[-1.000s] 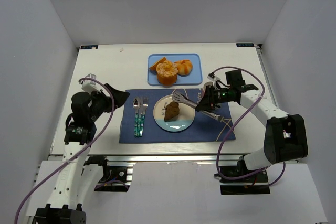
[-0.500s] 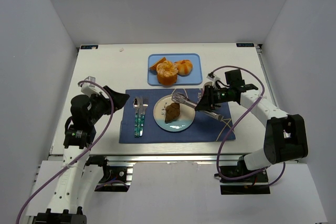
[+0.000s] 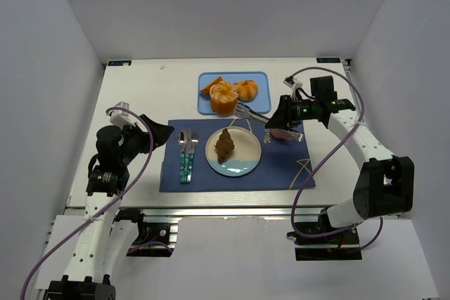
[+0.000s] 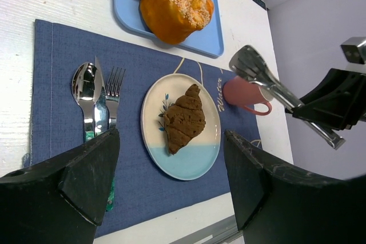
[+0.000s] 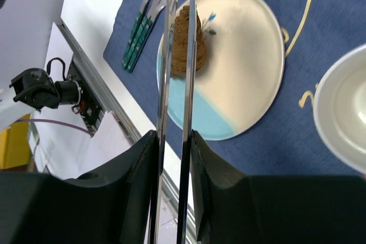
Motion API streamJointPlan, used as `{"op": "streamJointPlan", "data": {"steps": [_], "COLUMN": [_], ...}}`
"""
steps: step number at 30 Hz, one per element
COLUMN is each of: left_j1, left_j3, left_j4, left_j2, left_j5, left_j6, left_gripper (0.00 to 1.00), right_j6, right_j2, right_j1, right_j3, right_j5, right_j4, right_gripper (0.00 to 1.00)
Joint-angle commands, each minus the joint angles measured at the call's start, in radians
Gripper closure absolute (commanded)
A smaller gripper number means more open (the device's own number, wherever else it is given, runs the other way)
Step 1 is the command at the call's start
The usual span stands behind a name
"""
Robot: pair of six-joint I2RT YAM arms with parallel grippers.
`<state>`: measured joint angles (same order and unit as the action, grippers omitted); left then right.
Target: Place the bread
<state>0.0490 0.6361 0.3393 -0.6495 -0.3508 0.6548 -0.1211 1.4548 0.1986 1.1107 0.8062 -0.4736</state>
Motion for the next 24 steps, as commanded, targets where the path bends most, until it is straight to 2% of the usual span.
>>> {"op": "streamJointPlan", "data": {"steps": [1, 5, 9, 12, 13, 15, 24], "left_j1": [0.003, 0.003, 0.003, 0.003, 0.003, 0.003, 0.003], "left_j3": [0.004, 0.011, 0.014, 0.007, 0.004, -0.003, -0.012], "left_j4": [-0.02, -0.022, -0.034, -0.054, -0.06, -0.077, -0.077], "left_j2": [-0.007, -0.019, -0.033, -0.045, -0.053, -0.061, -0.073], "left_j5": [-0.005, -0.005, -0.008, -0.017, -0.023, -0.028, -0.033], "left_j6": [-0.001, -0.012, -0.021, -0.024, -0.024, -0.024, -0.037], "left_gripper": [0.18, 0.18, 0.18, 0.18, 0.18, 0.18, 0.17], "right_j6": [0.026, 0.021, 0.003, 0.097, 0.118, 0.185, 0.299], "right_j2": [-0.008, -0.008, 0.03, 0.053, 0.056, 0.065, 0.072], "right_j1": [-0.017, -0.108, -0.318, -0.379, -0.386, -0.398, -0.41], "right_j3": [0.072, 0.153, 0.23, 0.247, 0.236, 0.17, -0.126], "right_j5": [-0.002, -0.041, -0.099, -0.227, -0.322, -0.413, -0.63], "right_j4": [-0.007, 0.001, 0.021, 0.013, 0.013, 0.027, 0.207], "right_gripper": [0.67, 0.7, 0.74, 0.75, 0.76, 0.76, 0.77]}}
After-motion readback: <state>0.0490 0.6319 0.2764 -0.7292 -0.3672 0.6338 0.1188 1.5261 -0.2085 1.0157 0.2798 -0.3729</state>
